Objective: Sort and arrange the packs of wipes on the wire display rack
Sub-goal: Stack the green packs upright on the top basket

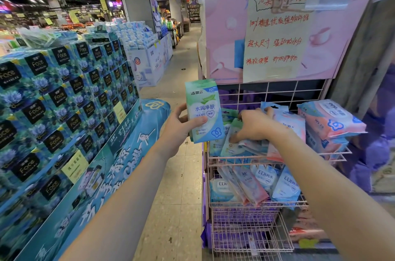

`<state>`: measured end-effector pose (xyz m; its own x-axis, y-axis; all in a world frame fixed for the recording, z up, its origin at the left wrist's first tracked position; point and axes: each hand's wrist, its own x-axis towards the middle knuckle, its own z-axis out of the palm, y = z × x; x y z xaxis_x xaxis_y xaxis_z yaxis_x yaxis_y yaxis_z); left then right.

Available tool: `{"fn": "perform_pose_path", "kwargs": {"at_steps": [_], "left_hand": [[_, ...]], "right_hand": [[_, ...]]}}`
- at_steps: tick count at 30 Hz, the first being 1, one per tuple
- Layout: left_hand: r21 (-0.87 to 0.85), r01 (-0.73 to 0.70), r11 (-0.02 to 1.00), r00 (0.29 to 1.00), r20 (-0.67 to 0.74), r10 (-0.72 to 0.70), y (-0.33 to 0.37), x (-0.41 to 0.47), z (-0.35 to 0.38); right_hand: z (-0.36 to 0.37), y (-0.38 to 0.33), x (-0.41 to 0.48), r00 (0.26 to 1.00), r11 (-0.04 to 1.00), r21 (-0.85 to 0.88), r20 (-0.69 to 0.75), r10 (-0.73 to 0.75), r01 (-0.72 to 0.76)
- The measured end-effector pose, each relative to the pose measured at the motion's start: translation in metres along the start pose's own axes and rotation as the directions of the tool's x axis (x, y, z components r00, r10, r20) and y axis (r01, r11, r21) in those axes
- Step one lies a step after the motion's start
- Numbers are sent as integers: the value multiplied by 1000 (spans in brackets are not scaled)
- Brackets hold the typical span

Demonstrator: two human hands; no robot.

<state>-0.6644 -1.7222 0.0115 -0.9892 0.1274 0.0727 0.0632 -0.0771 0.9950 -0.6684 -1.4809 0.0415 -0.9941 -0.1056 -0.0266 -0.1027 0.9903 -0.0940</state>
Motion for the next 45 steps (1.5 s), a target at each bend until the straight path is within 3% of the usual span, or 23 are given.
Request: {"fn": "perform_pose_path", "kwargs": {"at_steps": [7,11,14,17,22,27,32,35,38,45], "left_hand": [[-28,10,1000,1000,-28,-11,2,-3,-6],[-46,2,999,999,-45,-4,4,-6,-9],[-65,-4,998,998,-58,1,4,-6,-12],[-81,-6,997,999,-52,2,2,-5,-15],[-72,-14,997,999,-40,11,-1,-6,-13],[-66,-9,998,999,-45,6,-4,-7,-10],[-88,-5,996,999,-52,0,-6,-8,-15],[-104,-1,995,998,-62,-6,-7,-9,-17],[-98,4,995,998,-59,-10,-7,-10,-17],[-107,-4,994,996,-85,-5,-6,-11,-15]], "right_hand": [[-6,6,6,1000,976,218,15,-12,8],[-10,-2,0,988,928,343,-102,-116,145],[-10,-7,0,965,828,518,-244,-96,214],[-5,-10,2,951,781,570,-296,-95,255],[4,-14,2,979,892,424,-188,-80,155],[8,-13,1,987,920,390,-161,16,49],[0,-20,-1,996,925,370,28,80,-85],[-2,-27,-1,982,890,424,149,115,-168],[-2,-32,-1,970,820,518,142,199,-244],[7,-19,4,992,657,743,84,91,-123]]}}
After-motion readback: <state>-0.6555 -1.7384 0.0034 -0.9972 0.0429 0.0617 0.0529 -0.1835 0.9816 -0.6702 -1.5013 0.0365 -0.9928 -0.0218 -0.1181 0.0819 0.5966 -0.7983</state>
